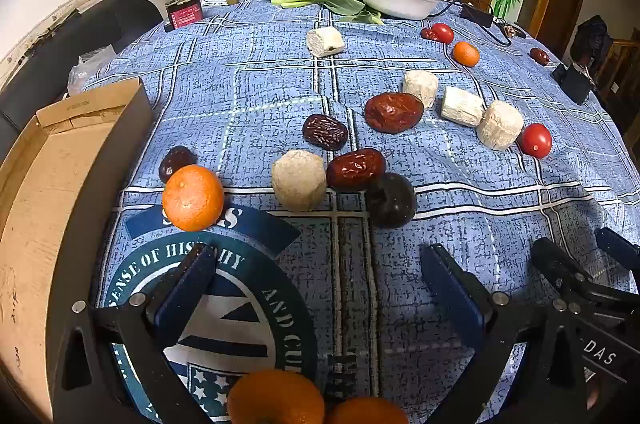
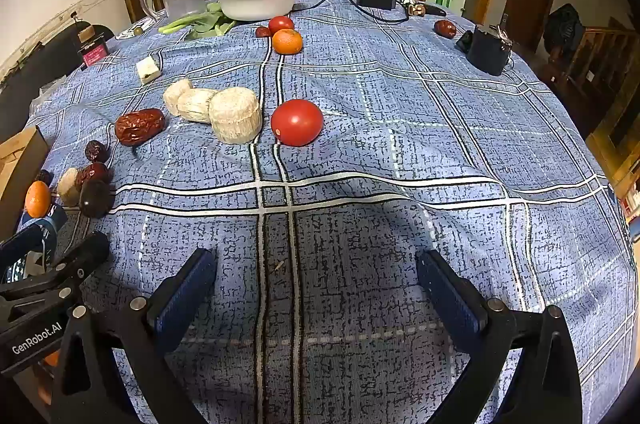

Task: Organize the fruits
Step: 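Position the left tool over the two mandarin oranges on the tablecloth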

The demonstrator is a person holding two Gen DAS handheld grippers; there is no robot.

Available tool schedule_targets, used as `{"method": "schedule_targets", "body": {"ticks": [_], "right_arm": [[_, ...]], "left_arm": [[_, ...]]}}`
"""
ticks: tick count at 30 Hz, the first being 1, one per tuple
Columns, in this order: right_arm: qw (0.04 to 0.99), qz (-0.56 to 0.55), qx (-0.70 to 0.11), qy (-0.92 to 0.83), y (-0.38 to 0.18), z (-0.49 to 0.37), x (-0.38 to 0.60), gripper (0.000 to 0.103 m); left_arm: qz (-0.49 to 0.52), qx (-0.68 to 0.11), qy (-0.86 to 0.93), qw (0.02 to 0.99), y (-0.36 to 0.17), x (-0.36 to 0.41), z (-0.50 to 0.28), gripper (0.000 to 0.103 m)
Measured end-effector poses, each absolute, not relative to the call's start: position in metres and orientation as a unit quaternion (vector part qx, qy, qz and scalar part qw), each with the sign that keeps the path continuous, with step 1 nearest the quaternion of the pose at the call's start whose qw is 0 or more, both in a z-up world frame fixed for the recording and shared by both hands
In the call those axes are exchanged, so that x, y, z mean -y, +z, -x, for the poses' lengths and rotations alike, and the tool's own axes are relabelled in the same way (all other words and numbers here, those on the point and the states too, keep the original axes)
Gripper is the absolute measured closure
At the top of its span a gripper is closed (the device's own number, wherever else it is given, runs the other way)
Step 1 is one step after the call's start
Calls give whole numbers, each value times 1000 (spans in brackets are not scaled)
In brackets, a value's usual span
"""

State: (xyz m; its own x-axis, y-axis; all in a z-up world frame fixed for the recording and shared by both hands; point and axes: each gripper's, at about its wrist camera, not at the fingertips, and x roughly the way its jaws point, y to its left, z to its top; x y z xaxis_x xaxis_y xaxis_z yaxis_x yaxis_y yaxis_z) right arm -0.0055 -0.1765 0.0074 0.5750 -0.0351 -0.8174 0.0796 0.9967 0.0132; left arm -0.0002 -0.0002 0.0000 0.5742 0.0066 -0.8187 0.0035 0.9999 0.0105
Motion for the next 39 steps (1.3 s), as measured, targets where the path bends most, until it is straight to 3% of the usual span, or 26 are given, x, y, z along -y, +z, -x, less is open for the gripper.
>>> {"method": "schedule_targets", "body": {"ticks": [5,17,39], "right_arm": [[897,-27,-440,-25,25,21,177,1],[927,-107,-352,73,82,60,152,1],[942,-59,-320,77,91,75,140,1]], "left_arm": [[2,-477,-11,879,5,-5,9,0],[29,-427,-5,904,59,-27,29,0],[30,-416,-8,909,72,-36,36,0]]}}
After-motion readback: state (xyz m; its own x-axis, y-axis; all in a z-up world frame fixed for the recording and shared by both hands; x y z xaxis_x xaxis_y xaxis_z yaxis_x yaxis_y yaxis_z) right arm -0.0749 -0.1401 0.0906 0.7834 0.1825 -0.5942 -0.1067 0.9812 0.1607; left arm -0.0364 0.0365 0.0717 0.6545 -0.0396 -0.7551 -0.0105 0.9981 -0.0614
